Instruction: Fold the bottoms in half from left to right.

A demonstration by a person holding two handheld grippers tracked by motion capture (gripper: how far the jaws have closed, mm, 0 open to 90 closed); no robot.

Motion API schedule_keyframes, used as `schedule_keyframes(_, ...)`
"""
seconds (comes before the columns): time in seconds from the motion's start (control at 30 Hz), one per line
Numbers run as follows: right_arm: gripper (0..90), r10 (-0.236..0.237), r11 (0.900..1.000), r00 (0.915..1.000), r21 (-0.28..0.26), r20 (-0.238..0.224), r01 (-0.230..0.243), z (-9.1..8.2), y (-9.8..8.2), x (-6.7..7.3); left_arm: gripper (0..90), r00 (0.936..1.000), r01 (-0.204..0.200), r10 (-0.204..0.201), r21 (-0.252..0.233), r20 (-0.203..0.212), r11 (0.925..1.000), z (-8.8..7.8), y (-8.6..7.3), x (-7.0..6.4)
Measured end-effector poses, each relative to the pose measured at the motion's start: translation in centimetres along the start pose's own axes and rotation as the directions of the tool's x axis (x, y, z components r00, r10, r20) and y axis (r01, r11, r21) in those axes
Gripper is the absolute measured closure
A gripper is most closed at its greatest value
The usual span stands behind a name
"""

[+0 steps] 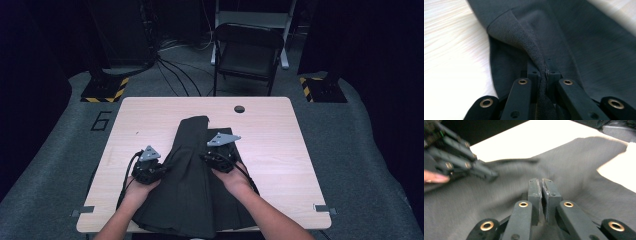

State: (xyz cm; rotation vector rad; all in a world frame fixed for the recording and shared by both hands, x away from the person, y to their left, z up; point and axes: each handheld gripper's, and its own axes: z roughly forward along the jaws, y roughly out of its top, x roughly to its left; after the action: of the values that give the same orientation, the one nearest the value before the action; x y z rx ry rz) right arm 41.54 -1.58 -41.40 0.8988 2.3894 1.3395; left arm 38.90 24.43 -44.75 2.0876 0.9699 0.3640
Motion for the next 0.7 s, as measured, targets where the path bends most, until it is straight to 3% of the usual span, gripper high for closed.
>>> schedule_keyframes(0.1,83.3,0.032,0.999,0.9995,-0.023,0.002,-0.031,-1.5,0.6,-0.9,85.1,0.9995,0.001,-0.001,0.005,0.030,1.0000,0.6,0.8,-0.6)
schedule_keyframes(0.27,70.7,0.085,0.996,0.9952,0.034,0.048,-0.087,-1.6,-0.6,-2.9,85.1,0.9991,-0.034,0.034,0.026,0.027,0.9991,1.7,1.5,-1.4)
schedule_keyframes(0.37,64.2,0.104,0.991,0.9922,0.075,0.069,-0.109,-0.5,-2.6,-3.7,85.0,0.9992,-0.020,0.019,0.024,0.034,0.9995,2.0,1.3,-1.4)
schedule_keyframes(0.47,56.1,0.158,0.978,0.9850,0.129,0.070,-0.166,1.1,-5.1,-3.8,85.0,0.9993,-0.006,0.006,0.012,0.038,0.9999,2.2,1.2,-1.3)
schedule_keyframes(0.7,45.4,0.142,0.968,0.9889,0.200,0.044,-0.148,3.7,-8.1,-2.6,84.9,0.9994,-0.013,0.012,0.011,0.033,0.9999,2.2,1.1,-1.3)
